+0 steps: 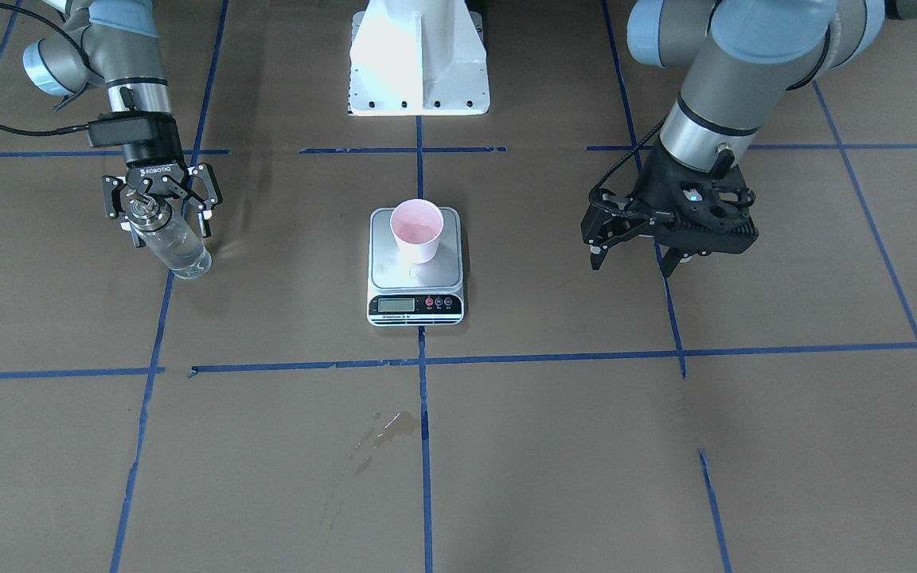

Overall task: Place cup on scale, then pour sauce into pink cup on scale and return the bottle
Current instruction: 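Lift the bottle with the right gripper and carry it toward the cup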

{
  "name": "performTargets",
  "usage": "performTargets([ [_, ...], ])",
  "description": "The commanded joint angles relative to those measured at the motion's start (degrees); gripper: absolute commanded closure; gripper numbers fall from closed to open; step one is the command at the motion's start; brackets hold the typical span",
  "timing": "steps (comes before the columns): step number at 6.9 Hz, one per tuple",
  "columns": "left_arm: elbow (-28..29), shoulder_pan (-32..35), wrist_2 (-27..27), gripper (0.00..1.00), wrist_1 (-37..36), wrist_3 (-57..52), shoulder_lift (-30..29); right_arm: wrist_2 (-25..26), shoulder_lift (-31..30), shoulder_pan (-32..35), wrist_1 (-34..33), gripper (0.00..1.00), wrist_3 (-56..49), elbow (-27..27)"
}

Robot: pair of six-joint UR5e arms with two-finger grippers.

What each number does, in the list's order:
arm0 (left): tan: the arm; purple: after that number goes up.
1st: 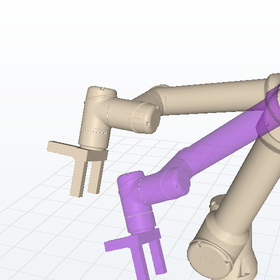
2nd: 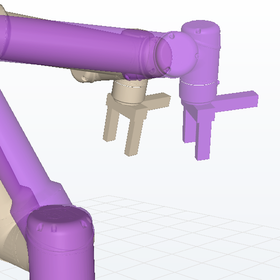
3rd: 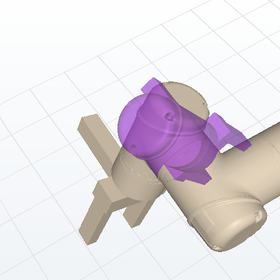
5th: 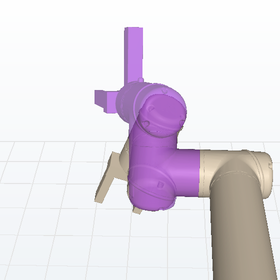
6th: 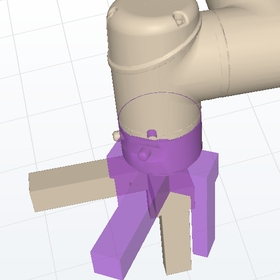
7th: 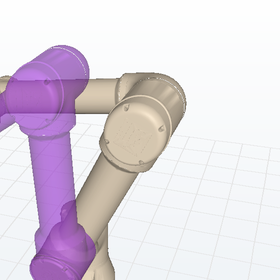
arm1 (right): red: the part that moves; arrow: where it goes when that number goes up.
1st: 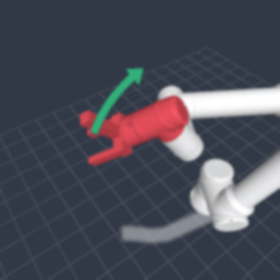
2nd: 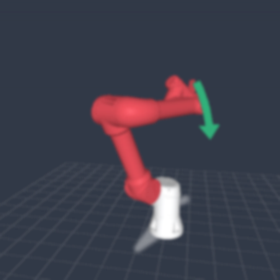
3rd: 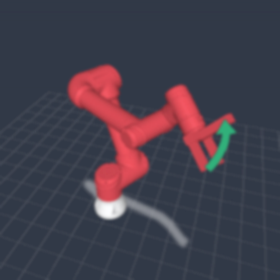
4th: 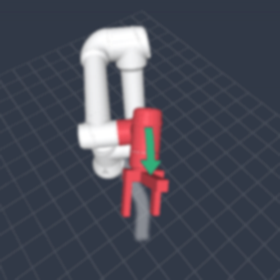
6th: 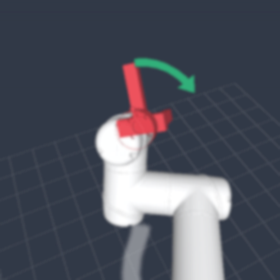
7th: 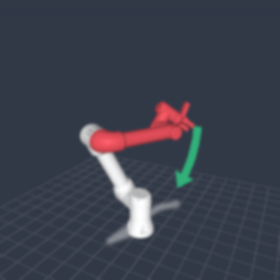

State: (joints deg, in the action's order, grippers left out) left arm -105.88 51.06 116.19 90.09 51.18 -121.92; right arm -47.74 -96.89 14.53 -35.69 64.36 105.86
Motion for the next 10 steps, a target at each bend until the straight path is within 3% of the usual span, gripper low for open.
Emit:
performTargets([
  [1, -0.1, 0.1, -0.1, 0.09, 0.0, 0.2, -0.1, -0.5, 0.1, 0.4, 0.0, 0.0, 0.0, -0.4],
  [3, -0.6, 0.1, 0.0, 0.09, -0.2, 0.2, -0.1, -0.8, -0.1, 0.5, 0.0, 0.37, -0.5, -0.6],
  [4, -0.9, -0.1, 0.0, 0.09, -2.4, 0.2, -0.4, -0.8, 0.2, 0.6, 0.2, 0.72, -3.0, -0.6],
  [6, -2.1, -0.2, -0.1, 0.09, -4.0, 0.2, -0.6, -0.6, 0.2, 1.5, 0.0, 1.0, -6.7, 0.4],
  [8, -2.2, -0.2, -0.1, 0.09, -4.0, 0.2, -0.6, -0.5, 0.4, 2.0, -1.7, 1.0, -6.9, 4.3],
  [9, -2.2, -0.1, -0.2, 0.09, -4.0, 0.2, -0.5, -0.5, 4.0, 2.3, -12.3, 1.0, -7.0, 8.4],
  [10, -2.1, 0.0, -0.3, 0.09, -4.0, 0.1, -0.3, -0.6, 11.6, 2.5, -27.5, 1.0, -6.9, 11.7],
])
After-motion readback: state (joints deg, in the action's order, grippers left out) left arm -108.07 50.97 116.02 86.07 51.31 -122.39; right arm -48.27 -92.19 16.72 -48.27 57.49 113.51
